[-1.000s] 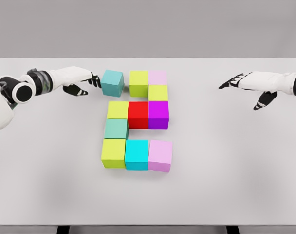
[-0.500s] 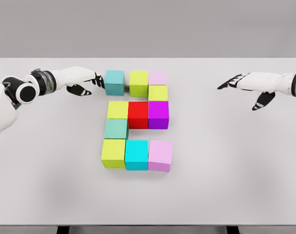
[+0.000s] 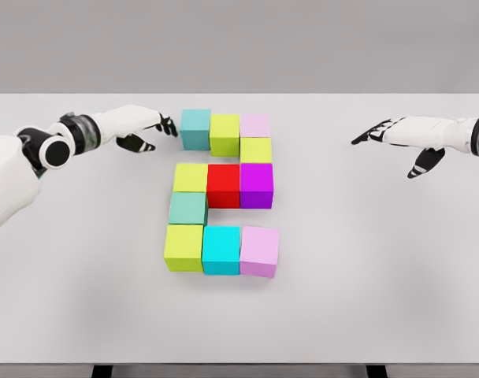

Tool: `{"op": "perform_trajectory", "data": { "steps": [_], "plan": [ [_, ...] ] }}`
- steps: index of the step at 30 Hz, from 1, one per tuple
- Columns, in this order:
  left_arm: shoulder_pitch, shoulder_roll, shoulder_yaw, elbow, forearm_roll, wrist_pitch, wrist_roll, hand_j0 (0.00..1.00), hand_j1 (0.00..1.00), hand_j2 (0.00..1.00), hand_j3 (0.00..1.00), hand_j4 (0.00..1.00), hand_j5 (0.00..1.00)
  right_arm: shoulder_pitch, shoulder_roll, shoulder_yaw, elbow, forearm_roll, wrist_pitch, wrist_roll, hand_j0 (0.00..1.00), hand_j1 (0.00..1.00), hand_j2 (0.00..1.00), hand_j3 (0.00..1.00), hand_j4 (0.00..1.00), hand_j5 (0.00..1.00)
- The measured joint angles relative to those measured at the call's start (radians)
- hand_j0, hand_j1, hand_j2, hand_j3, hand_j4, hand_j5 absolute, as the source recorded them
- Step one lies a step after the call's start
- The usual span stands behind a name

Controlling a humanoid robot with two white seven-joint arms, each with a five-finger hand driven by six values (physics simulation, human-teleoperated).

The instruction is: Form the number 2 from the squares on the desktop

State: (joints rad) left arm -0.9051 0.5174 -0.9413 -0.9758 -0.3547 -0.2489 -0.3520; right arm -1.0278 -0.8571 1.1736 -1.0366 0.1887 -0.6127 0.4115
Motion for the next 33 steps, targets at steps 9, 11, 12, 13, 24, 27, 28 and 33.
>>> {"op": "perform_trajectory", "data": {
  "steps": [9, 11, 12, 13, 24, 27, 28, 33],
  "plan": [
    [0.0, -0.003, 0.001, 0.001, 0.001, -0.005, 0.002, 0.71, 0.71, 0.71, 0.71, 0.71, 0.71, 0.002, 0.0, 0.001, 0.0, 0.001, 0.0, 0.0, 1.0, 1.0, 1.0, 1.0, 1.0, 1.0],
    [0.0, 0.0, 0.005, 0.002, 0.0, -0.003, 0.005, 0.87, 0.87, 0.87, 0.87, 0.87, 0.87, 0.002, 0.0, 0.001, 0.0, 0.001, 0.0, 0.0, 1.0, 1.0, 1.0, 1.0, 1.0, 1.0],
    [-0.002, 0.001, 0.006, 0.003, -0.002, -0.001, 0.019, 0.92, 0.92, 0.92, 0.92, 0.92, 0.92, 0.002, 0.0, 0.001, 0.0, 0.001, 0.0, 0.0, 1.0, 1.0, 1.0, 1.0, 1.0, 1.0],
    [-0.005, 0.001, 0.008, 0.008, -0.002, 0.003, 0.045, 1.0, 1.0, 1.0, 1.0, 1.0, 1.0, 0.002, 0.0, 0.001, 0.0, 0.001, 0.0, 0.0, 1.0, 1.0, 1.0, 1.0, 1.0, 1.0],
    [-0.052, -0.079, 0.002, 0.091, -0.035, 0.08, 0.254, 1.0, 1.0, 1.0, 1.0, 1.0, 1.0, 0.002, 0.0, 0.002, 0.0, 0.001, 0.0, 0.0, 1.0, 1.0, 1.0, 1.0, 1.0, 1.0],
    [-0.078, -0.088, -0.033, 0.092, -0.048, 0.079, 0.252, 1.0, 1.0, 1.0, 1.0, 1.0, 1.0, 0.002, 0.0, 0.002, 0.0, 0.001, 0.0, 0.0, 1.0, 1.0, 1.0, 1.0, 1.0, 1.0],
    [-0.08, -0.089, -0.041, 0.091, -0.05, 0.076, 0.247, 1.0, 1.0, 1.0, 1.0, 1.0, 1.0, 0.002, 0.0, 0.002, 0.0, 0.001, 0.0, 0.0, 1.0, 1.0, 1.0, 1.0, 1.0, 1.0],
    [-0.098, -0.088, -0.06, 0.072, -0.051, 0.011, 0.23, 1.0, 1.0, 1.0, 1.0, 1.0, 1.0, 0.003, 0.0, 0.002, -0.001, 0.001, 0.0, 0.0, 1.0, 1.0, 1.0, 1.0, 1.0, 1.0]
  ]
}}
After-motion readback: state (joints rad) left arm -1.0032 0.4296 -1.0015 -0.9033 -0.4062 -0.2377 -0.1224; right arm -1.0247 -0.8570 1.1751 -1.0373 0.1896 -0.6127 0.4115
